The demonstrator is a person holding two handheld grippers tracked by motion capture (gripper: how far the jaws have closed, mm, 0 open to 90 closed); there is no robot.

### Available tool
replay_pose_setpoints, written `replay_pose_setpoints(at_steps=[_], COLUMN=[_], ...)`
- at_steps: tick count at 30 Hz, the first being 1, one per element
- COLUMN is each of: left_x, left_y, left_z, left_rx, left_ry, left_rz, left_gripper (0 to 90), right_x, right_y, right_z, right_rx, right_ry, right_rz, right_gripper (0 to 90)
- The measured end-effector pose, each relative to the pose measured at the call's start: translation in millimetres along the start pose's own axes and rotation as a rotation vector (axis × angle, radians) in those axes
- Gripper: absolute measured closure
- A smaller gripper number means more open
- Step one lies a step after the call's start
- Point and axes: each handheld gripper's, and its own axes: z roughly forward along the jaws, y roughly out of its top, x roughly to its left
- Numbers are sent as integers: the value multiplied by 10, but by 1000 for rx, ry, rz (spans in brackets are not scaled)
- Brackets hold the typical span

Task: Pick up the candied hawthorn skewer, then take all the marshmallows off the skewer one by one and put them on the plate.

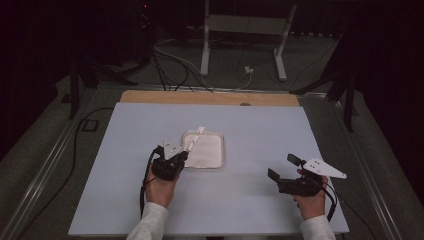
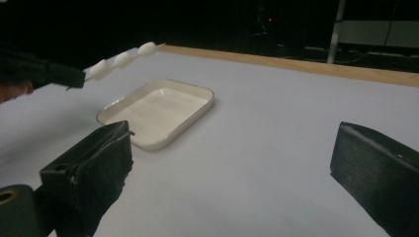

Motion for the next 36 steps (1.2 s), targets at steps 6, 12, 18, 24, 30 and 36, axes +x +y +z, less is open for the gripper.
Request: replay_pose_setpoints(at_steps=[6,12,18,24,30,36], left_x=[-4,-5,-10,-24,-27,-67], left_y=[-43,-78,-74,-88,-91,-78], left_z=[-94,-142,-176,-208,-260,-314], left_rx=[-28,-44,-67,-76,-100,-124], left_ry=[-9,-23,-44,-48,-57,-66], left_rz=[12,14,7,17,16,23], left_gripper=[900,900,900,900,900,900], right_x=[-10,73,193,310,405,422], right_y=[153,395,699,898,995,998], right_z=[183,403,688,957,1159,1397], right_rx=[15,34,58,75,84,104], right_ry=[31,61,122,151,185,245], right_rz=[35,23,48,65,90,217], right_gripper=[25,25,25,25,25,55])
